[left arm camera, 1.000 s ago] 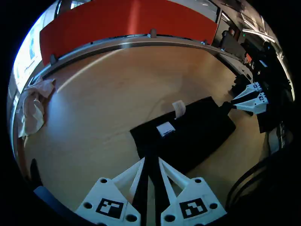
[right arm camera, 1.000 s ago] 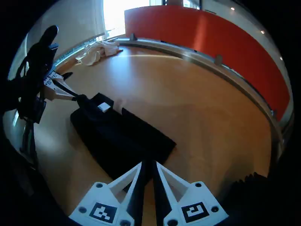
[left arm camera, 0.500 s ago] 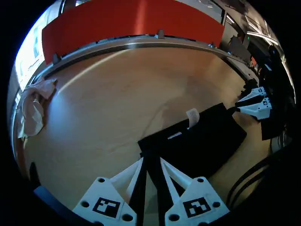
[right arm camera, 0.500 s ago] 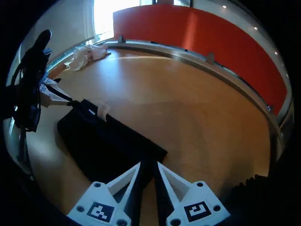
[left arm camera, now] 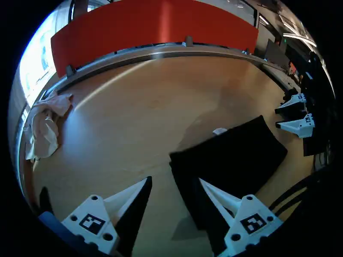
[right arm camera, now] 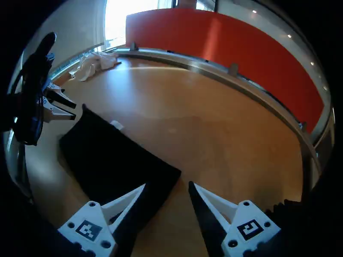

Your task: Fold towel

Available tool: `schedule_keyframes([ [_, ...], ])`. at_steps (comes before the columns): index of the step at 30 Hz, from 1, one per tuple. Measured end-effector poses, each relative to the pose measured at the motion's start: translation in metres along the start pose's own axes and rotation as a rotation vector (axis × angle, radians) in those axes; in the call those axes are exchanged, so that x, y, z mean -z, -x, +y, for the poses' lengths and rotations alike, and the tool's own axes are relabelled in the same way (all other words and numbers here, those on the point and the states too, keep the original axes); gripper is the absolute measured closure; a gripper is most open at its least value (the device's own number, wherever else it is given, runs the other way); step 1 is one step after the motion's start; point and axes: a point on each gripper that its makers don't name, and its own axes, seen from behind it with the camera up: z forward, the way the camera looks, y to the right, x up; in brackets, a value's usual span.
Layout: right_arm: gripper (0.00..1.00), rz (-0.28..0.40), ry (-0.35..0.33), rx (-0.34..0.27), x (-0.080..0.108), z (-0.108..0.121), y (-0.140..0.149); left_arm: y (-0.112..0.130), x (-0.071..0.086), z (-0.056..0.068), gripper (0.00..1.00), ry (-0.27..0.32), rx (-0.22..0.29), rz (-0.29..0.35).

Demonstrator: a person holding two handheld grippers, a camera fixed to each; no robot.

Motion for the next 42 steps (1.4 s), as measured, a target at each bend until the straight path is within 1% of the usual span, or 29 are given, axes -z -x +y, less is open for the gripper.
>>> schedule_keyframes([
  [3,0.15,0.005,-0.003,-0.006,0.004,-0.001,0.002,0.004,0.003,-0.001,0.1,-0.001,0.007,-0.004],
  [4,0.1,0.008,-0.004,-0.008,0.005,-0.002,0.002,0.005,0.004,-0.001,0.1,-0.003,0.012,-0.003],
  [6,0.09,0.012,-0.006,-0.012,0.008,-0.002,0.003,0.007,0.006,-0.002,0.09,-0.006,0.02,-0.001],
  [17,0.09,0.024,-0.003,-0.007,0.03,-0.008,0.012,0.013,0.022,0.0,0.09,-0.014,0.057,0.018],
  [29,0.09,0.023,-0.008,-0.003,0.046,-0.017,0.025,0.029,0.038,0.0,0.09,-0.03,0.094,0.025],
  [35,0.09,0.021,-0.017,0.009,0.05,-0.02,0.031,0.038,0.046,-0.002,0.09,-0.046,0.125,0.025],
  [42,0.09,0.009,-0.039,0.037,0.049,-0.023,0.036,0.049,0.057,-0.006,0.09,-0.068,0.157,0.027],
])
